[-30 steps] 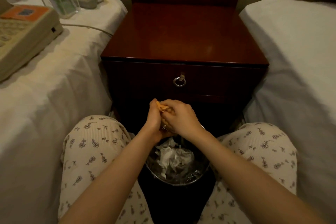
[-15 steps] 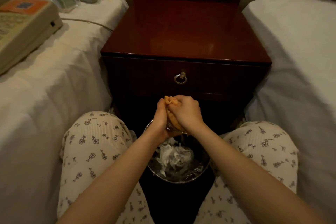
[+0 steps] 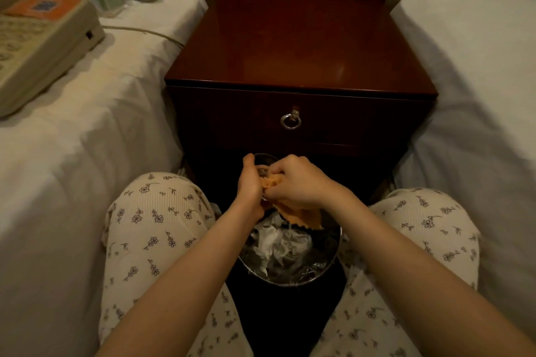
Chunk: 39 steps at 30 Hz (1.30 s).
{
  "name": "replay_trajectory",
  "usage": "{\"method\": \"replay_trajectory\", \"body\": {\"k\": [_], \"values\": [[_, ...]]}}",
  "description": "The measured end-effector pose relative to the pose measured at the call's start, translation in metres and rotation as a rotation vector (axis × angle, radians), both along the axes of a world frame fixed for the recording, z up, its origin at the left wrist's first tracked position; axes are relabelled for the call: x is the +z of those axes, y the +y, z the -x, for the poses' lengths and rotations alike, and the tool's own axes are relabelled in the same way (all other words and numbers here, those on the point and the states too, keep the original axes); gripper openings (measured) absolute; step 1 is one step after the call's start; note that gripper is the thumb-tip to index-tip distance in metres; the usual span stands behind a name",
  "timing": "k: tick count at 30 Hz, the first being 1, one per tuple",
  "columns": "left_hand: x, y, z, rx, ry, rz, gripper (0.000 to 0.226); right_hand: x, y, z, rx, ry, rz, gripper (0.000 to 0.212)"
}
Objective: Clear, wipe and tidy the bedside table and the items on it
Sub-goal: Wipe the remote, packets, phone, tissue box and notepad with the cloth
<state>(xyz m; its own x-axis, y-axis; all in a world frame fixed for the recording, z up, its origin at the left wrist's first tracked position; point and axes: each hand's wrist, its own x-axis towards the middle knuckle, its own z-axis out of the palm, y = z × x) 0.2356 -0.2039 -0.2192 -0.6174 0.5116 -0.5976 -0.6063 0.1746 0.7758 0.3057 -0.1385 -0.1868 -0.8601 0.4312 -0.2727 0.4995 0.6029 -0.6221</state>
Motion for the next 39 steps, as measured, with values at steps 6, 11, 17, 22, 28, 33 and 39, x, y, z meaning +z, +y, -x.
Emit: {"method": "replay_trajectory", "body": {"k": [6, 11, 17, 22, 28, 33, 39], "values": [[0.001, 0.004, -0.003, -0.033, -0.031, -0.017, 0.045, -0.015, 0.002, -0.001, -0.155, -0.243, -0.264, 0.018], [0.002, 0.005, -0.007, -0.048, -0.077, -0.069, 0.049, -0.02, 0.003, 0.006, -0.359, 0.018, -0.407, 0.024], [0.004, 0.003, -0.002, -0.061, -0.115, -0.095, 0.053, -0.023, -0.005, 0.015, -0.218, 0.22, -0.195, 0.023], [0.003, 0.004, 0.001, -0.009, -0.057, -0.071, 0.045, -0.029, 0.007, 0.013, -0.382, -0.033, -0.432, 0.038], [0.006, 0.0, -0.001, -0.094, -0.13, -0.158, 0.05, -0.02, -0.001, 0.014, -0.211, 0.221, -0.359, 0.029], [0.003, 0.002, 0.001, 0.006, -0.119, -0.098, 0.047, -0.026, 0.004, 0.009, -0.234, -0.062, -0.489, 0.035], [-0.008, 0.006, 0.01, 0.144, -0.094, -0.091, 0.046, -0.024, 0.003, 0.007, -0.281, 0.024, -0.286, 0.026]]}}
